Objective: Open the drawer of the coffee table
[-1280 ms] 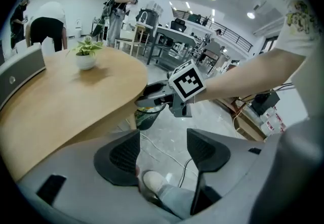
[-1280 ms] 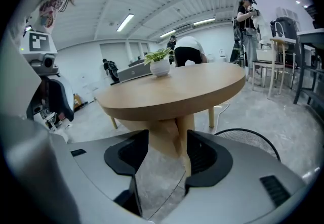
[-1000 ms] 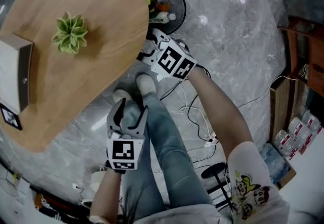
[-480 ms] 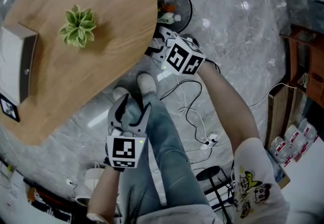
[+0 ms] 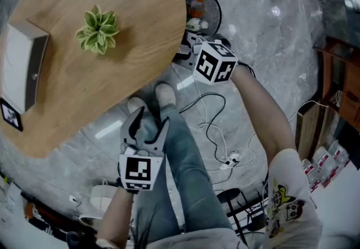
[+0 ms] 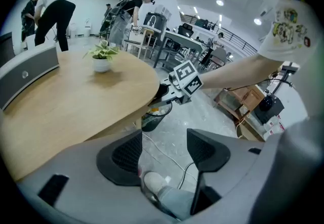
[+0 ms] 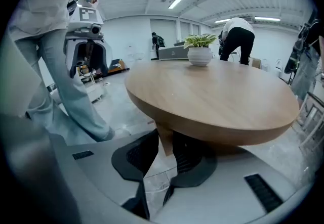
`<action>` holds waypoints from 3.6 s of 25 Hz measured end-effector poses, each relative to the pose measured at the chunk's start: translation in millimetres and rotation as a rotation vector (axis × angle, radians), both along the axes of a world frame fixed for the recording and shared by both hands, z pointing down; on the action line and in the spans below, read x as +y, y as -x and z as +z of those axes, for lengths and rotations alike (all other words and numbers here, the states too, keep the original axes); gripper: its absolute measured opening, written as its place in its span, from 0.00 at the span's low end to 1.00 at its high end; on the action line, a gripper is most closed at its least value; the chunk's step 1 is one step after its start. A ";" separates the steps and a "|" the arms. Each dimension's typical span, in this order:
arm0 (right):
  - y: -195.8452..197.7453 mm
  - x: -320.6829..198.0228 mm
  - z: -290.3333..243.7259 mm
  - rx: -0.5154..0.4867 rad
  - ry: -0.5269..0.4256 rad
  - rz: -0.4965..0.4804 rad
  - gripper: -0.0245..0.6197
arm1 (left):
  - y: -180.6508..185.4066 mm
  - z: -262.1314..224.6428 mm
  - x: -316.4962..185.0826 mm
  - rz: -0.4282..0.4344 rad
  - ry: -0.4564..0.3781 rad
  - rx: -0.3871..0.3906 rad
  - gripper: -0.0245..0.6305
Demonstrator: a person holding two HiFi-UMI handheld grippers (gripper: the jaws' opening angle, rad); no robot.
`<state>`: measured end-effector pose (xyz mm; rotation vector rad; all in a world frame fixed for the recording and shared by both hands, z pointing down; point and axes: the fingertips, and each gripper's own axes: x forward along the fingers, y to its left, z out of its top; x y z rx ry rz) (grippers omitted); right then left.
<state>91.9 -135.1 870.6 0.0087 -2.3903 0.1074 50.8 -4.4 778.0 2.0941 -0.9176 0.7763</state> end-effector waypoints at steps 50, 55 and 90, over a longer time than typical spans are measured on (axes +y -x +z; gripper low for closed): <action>-49.7 124.2 3.0 0.176 0.016 -0.315 0.13 | 40.3 92.9 45.4 0.664 -0.079 -0.614 0.14; -50.4 128.0 3.1 0.200 0.009 -0.302 0.13 | 40.0 92.5 47.7 0.668 -0.072 -0.625 0.14; -82.2 220.3 42.7 0.519 0.056 -0.395 0.17 | 6.4 126.3 135.4 0.707 0.019 -0.582 0.14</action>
